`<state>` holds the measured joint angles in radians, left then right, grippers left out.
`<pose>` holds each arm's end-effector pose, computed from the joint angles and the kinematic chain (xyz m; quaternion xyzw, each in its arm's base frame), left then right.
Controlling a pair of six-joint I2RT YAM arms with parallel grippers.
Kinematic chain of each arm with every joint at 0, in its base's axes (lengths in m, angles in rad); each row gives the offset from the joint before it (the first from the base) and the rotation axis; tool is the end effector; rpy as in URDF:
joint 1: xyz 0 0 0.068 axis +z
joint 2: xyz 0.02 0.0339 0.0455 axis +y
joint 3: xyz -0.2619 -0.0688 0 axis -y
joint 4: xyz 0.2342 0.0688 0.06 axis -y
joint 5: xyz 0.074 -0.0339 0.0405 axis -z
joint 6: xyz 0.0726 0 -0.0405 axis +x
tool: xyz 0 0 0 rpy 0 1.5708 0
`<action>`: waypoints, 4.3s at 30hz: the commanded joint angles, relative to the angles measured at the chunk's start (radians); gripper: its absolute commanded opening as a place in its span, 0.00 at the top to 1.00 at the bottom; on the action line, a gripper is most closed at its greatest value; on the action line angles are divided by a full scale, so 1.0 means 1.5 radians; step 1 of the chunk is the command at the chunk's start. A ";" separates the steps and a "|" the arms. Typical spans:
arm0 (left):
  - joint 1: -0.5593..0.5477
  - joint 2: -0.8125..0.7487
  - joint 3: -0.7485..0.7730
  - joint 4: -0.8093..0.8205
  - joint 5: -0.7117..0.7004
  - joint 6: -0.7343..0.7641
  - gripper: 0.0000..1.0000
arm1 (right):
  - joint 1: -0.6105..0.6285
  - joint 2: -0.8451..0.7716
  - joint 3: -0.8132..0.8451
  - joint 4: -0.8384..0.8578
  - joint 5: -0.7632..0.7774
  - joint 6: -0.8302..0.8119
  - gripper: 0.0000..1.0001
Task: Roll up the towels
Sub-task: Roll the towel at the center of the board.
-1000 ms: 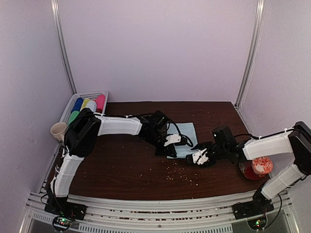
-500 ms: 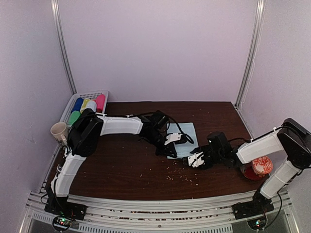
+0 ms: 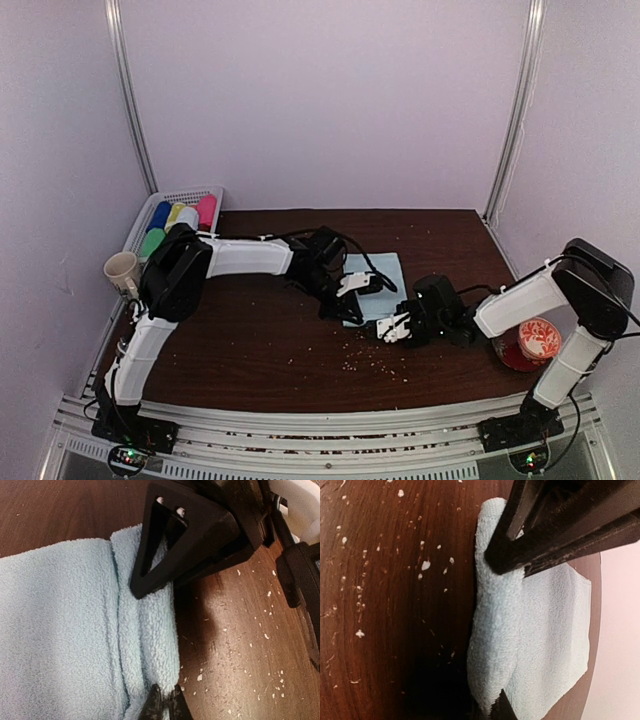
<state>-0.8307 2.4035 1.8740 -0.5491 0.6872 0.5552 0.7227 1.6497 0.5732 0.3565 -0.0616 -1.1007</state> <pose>0.3083 -0.4059 0.1085 0.6465 0.6501 -0.3551 0.1823 0.2331 0.2115 0.1003 -0.7275 0.5475 -0.0499 0.4104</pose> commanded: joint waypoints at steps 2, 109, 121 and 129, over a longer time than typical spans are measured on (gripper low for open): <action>0.013 -0.015 0.000 -0.005 0.007 0.002 0.86 | 0.003 -0.007 0.041 -0.103 -0.015 0.029 1.00; -0.147 -0.198 -0.505 0.647 -0.476 0.350 0.57 | -0.278 0.569 0.835 -1.141 -0.499 0.199 1.00; -0.148 -0.128 -0.461 0.611 -0.558 0.387 0.68 | -0.278 0.571 0.836 -1.142 -0.500 0.196 1.00; -0.151 -0.083 -0.438 0.587 -0.606 0.416 0.78 | -0.278 0.572 0.836 -1.143 -0.503 0.194 1.00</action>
<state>-1.0615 2.2051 1.2163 0.4374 -0.1661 1.1477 0.3134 2.4443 1.8389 -1.4452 -0.9306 -0.8043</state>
